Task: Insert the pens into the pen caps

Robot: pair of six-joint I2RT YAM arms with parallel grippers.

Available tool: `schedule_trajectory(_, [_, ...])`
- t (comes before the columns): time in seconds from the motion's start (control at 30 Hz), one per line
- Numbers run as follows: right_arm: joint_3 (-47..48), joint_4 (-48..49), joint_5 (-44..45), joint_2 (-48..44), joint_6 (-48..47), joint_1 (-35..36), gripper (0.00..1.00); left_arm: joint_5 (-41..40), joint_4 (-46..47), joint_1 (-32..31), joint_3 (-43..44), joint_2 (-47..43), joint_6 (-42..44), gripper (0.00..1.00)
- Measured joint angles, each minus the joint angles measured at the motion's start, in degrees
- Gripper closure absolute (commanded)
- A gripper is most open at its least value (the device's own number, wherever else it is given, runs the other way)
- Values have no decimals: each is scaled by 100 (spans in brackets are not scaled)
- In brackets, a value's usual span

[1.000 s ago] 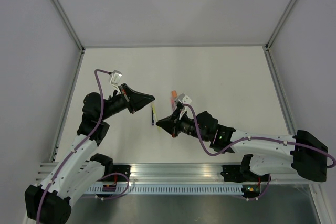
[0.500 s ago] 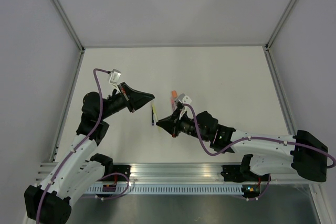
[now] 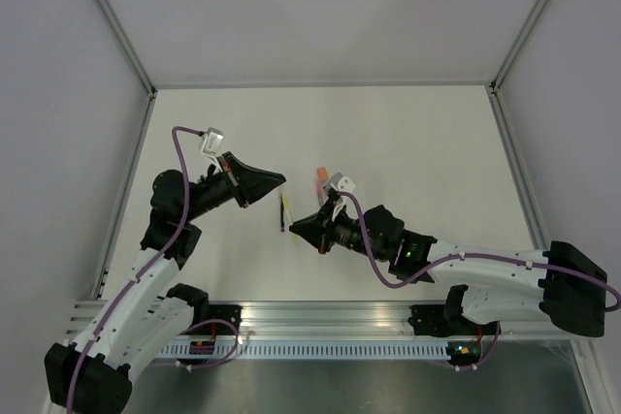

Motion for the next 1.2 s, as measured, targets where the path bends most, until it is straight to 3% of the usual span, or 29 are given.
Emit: schedule_trajectory(1.2, [68, -240, 44, -2, -109, 15, 100, 474, 391, 0, -442, -46, -35, 98])
